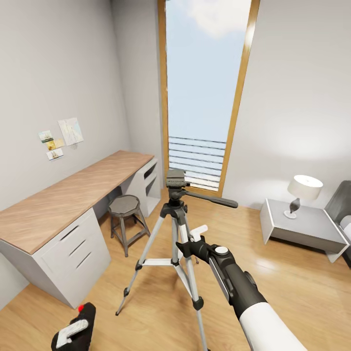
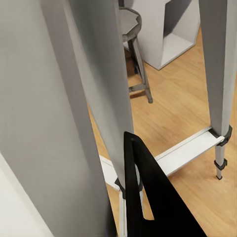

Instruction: Attach the digital camera to the camera tripod in the bedroom.

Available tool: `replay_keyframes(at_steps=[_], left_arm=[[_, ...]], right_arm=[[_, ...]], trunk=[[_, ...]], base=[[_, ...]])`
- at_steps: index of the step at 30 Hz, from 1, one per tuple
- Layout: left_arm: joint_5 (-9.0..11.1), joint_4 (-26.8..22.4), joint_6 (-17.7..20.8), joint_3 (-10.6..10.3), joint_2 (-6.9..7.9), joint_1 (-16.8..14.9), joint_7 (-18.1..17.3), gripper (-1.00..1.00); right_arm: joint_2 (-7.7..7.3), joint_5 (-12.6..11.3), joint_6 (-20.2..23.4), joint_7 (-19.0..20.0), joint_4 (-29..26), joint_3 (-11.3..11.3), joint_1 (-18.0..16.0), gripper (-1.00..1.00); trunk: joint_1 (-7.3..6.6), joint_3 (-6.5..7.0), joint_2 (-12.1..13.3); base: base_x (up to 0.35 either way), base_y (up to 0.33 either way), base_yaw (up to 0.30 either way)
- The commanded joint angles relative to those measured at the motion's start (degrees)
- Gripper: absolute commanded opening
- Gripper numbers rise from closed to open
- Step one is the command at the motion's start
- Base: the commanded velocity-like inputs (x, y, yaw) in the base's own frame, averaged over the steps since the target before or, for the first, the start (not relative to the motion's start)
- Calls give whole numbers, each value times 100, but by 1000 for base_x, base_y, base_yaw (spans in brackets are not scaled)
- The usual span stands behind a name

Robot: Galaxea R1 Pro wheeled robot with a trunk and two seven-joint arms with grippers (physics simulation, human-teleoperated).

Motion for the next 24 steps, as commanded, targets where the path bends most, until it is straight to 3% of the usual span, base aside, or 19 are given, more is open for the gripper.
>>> replay_keyframes(at_steps=[1, 4, 11, 13, 16, 17, 20, 21, 23, 24], left_arm=[[39, -226, 106, -18, 88, 13, -6, -100], [47, -993, 483, -7, 317, 13, 5, -100], [56, -2169, 1394, 109, 472, 13, 35, -100], [47, -2860, 1858, 401, 495, 13, 43, -100], [44, -3384, 2264, 755, 498, 13, 46, -100], [43, -3681, 2566, 1033, 493, 13, 47, -100], [41, -4016, 3037, 1485, 482, 10, 47, -100], [44, -4186, 3327, 1779, 478, 3, 45, -100], [46, -4312, 3578, 2044, 475, -10, 43, -100], [43, -4484, 4176, 2583, 491, -80, 40, -100]], right_arm=[[3, 35, 22, 33, -13, -9, -5, -100], [-2, 30, 17, 38, -13, -6, -5, -100], [-6, 30, 13, 36, -16, -4, -5, -100], [-7, 33, 13, 34, -20, -3, -5, -100], [-7, 34, 13, 33, -19, -3, -5, -100], [-7, 34, 11, 33, -20, 0, -5, -100], [-7, 35, 2, 33, -21, 3, -5, -100], [-7, 35, -3, 33, -21, 7, -5, -100], [-7, 35, -9, 33, -21, 7, -5, -100], [-11, 35, -19, 34, -22, 6, -5, -100]], trunk=[[3, -14, -13], [3, -14, -13], [3, -14, -13], [3, -14, -13], [3, -14, -13], [3, -14, -13], [3, -14, -13], [3, -14, -13], [3, -14, -13], [3, -14, -13]], base=[[0, 0, 0], [0, 0, 0], [0, 0, 0], [0, 0, 0], [0, 0, 0], [0, 0, 0], [0, 0, 0], [0, 0, 0], [0, 0, 0], [0, 0, 0]])
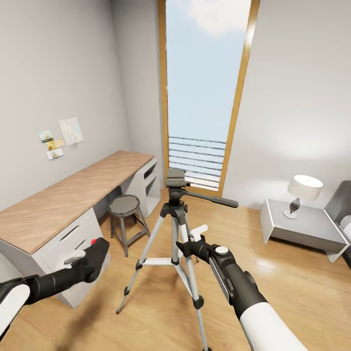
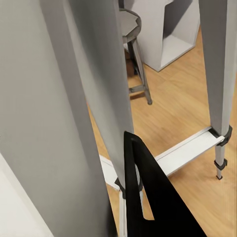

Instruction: Attach the digital camera to the camera tripod in the bedroom.

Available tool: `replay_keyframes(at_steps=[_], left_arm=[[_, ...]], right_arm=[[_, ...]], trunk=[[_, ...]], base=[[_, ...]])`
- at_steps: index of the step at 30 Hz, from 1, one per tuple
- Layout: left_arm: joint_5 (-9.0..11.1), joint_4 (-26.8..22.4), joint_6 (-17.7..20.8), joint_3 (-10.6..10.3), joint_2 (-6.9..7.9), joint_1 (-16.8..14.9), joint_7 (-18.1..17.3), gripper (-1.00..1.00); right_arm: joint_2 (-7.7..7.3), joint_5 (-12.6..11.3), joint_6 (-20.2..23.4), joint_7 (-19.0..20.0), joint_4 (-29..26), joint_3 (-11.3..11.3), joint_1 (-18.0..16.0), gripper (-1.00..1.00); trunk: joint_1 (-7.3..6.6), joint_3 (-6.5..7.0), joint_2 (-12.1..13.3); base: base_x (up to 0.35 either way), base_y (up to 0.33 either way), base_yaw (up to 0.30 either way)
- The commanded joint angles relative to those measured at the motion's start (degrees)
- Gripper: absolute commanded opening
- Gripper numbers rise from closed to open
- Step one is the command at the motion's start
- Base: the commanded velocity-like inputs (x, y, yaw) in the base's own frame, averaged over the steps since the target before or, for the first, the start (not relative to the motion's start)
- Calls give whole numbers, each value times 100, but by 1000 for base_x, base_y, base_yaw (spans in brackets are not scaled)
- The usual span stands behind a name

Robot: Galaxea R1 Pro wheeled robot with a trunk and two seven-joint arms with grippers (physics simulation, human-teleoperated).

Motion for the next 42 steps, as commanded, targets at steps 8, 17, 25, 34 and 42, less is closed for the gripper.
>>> replay_keyframes(at_steps=[8, 17, 25, 34, 42], left_arm=[[-49, -67, 827, 677, 86, -958, 1, -100], [143, 927, 1022, 576, 14, -3757, 393, -100], [152, 2238, 1022, 304, -806, -5609, 522, -100], [113, 4442, 1022, 256, -1699, -7819, 1427, -100], [160, 4496, 1022, -190, -2003, -8566, 1586, -100]], right_arm=[[5, 32, 19, 38, -10, -7, -5, -100], [3, 30, 19, 39, -12, -7, -5, -100], [7, 31, 19, 40, -13, -2, -5, -100], [-13, 26, 19, 49, -13, -7, -5, -100], [-1, 31, 25, 41, -13, -3, -5, -100]], trunk=[[3, -14, -14], [3, -14, -14], [3, -14, -14], [3, -14, -14], [3, -14, -14]], base=[[0, 0, 0], [0, 0, 0], [0, 0, 0], [0, 0, 0], [0, 0, 0]])
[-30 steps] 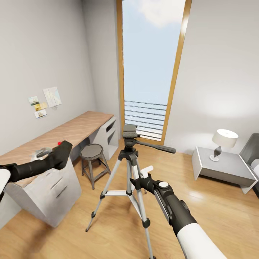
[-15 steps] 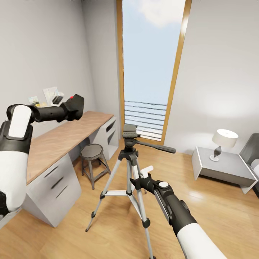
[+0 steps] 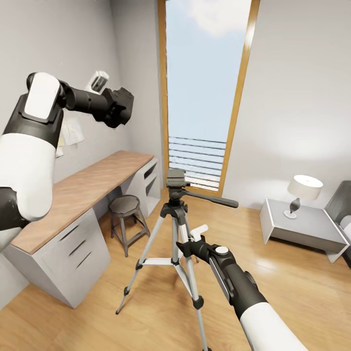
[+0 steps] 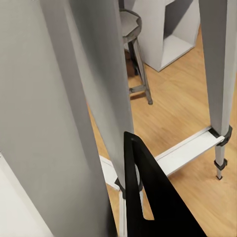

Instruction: Attach the digital camera to the camera tripod in the bedroom.

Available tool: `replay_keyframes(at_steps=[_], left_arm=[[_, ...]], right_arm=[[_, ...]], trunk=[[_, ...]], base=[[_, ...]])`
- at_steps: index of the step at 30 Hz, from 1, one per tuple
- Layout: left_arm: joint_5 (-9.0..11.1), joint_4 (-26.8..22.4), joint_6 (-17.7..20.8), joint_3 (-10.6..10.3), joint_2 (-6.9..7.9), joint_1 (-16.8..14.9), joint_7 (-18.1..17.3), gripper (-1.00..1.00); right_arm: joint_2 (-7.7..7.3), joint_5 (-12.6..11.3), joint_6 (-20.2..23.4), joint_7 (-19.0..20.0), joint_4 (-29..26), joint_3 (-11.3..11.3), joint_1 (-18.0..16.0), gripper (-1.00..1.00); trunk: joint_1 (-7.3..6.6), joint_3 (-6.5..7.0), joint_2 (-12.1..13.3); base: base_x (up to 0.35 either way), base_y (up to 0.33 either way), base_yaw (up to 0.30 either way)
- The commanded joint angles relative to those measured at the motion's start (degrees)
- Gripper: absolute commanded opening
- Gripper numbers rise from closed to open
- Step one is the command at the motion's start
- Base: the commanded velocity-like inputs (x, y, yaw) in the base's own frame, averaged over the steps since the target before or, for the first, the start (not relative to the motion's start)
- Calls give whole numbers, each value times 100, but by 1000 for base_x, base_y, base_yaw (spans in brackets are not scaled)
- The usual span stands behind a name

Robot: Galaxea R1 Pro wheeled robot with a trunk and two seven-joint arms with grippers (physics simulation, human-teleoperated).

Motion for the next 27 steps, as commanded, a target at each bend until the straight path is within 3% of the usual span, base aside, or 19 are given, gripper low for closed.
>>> replay_keyframes(at_steps=[1, 5, 6, 9, 10, 13, 14, 18, 27], left_arm=[[62, -134, 17, -242, -15, -42, 47, -100], [240, -366, 17, -860, -32, -84, 48, -100], [397, -420, 17, -1046, -31, -92, 47, -100], [720, -461, 17, -1231, -25, -98, 47, -100], [961, -471, 17, -1302, -14, -99, 47, -100], [1309, -507, 17, -1364, 17, -96, 47, -100], [1520, -552, 17, -1387, 48, -90, 47, -100], [1871, -708, 17, -1418, 98, -77, 47, -100], [2087, -1250, -3, -1429, 170, -42, 49, -100]], right_arm=[[6, 47, 21, 28, -11, -6, -5, -100], [10, 47, 22, 23, -11, -7, -5, -100], [11, 47, 23, 22, -11, -9, -5, -100], [11, 47, 23, 22, -11, -11, -5, -100], [11, 47, 23, 21, -11, -11, -5, -100], [12, 47, 23, 21, -11, -12, -5, -100], [12, 47, 23, 21, -11, -9, -5, -100], [12, 47, 24, 21, -11, -7, -5, -100], [12, 47, 23, 21, -11, -10, -5, -100]], trunk=[[4, -13, -14], [4, -13, -14], [4, -13, -14], [4, -13, -14], [4, -13, -14], [4, -13, -14], [4, -13, -14], [4, -13, -14], [4, -13, -14]], base=[[0, 0, 0], [0, 0, 0], [0, 0, 0], [0, 0, 0], [0, 0, 0], [0, 0, 0], [0, 0, 0], [0, 0, 0], [0, 0, 0]])
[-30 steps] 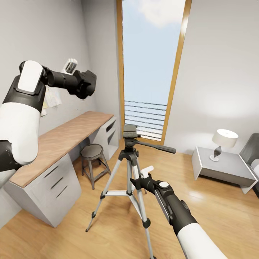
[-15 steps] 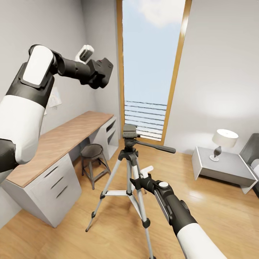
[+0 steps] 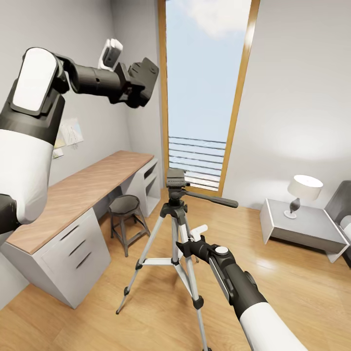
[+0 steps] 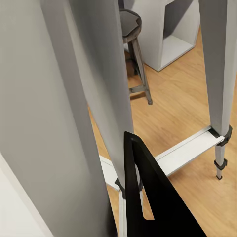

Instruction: Attach the digital camera to the camera tripod in the bedroom.

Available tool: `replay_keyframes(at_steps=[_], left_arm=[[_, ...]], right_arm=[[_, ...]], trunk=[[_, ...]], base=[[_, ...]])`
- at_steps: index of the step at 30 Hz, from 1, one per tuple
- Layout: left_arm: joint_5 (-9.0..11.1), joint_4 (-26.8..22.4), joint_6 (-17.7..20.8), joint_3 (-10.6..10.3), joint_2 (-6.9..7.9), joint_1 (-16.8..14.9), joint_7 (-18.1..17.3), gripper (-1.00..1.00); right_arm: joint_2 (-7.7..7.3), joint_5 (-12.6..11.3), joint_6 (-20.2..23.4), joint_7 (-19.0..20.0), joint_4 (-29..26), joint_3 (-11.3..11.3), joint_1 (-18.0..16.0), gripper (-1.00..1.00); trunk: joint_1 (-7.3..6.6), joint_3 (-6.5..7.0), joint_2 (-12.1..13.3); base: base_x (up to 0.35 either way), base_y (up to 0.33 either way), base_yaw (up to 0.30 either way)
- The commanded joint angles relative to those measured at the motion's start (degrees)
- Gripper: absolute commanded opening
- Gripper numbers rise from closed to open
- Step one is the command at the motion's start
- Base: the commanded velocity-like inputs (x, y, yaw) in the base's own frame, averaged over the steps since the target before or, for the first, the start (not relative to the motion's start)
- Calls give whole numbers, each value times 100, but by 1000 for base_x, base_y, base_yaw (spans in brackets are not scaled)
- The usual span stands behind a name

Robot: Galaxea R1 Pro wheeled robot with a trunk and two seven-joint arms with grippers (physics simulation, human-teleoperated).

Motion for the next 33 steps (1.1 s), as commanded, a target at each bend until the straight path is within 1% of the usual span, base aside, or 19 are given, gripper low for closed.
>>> replay_keyframes(at_steps=[1, 7, 13, 14, 18, 19, 22, 23, 26, 28, 33], left_arm=[[68, -47, -6, -15, 7, -6, 43, -100], [73, -287, -43, -15, 15, 3, 74, -100], [26, -664, -58, -8, 17, 120, 85, -100], [15, -800, -60, -7, 17, 158, 86, -100], [7, -1040, -62, -8, 16, 297, 88, -100], [2, -1189, -63, -10, 13, 385, 93, -100], [-4, -1445, -63, -12, 11, 519, 98, -100], [-10, -1602, -63, -13, 10, 618, 101, -100], [-18, -1763, -57, -13, 23, 762, 108, -100], [-43, -1841, -41, -14, 63, 853, 107, -100], [-145, -1899, -17, -37, 221, 918, 41, -100]], right_arm=[[3, 40, 22, 32, -12, -8, -6, -100], [3, 40, 21, 32, -12, -9, -6, -100], [3, 40, 21, 32, -12, -10, -6, -100], [3, 40, 21, 32, -12, -10, -6, -100], [3, 40, 21, 32, -12, -10, -6, -100], [3, 40, 21, 32, -12, -10, -6, -100], [3, 40, 21, 32, -12, -10, -6, -100], [3, 40, 21, 32, -12, -10, -6, -100], [3, 40, 21, 32, -12, -10, -6, -100], [3, 40, 21, 32, -12, -10, -6, -100], [3, 40, 21, 32, -12, -10, -6, -100]], trunk=[[3, -13, -14], [3, -13, -14], [3, -13, -14], [3, -13, -14], [3, -13, -14], [3, -13, -14], [3, -13, -14], [3, -13, -14], [3, -13, -14], [3, -13, -14], [3, -13, -14]], base=[[0, 0, 0], [0, 0, 0], [0, 0, 0], [0, 0, 0], [0, 0, 0], [0, 0, 0], [0, 0, 0], [0, 0, 0], [0, 0, 0], [0, 0, 0], [0, 0, 0]])
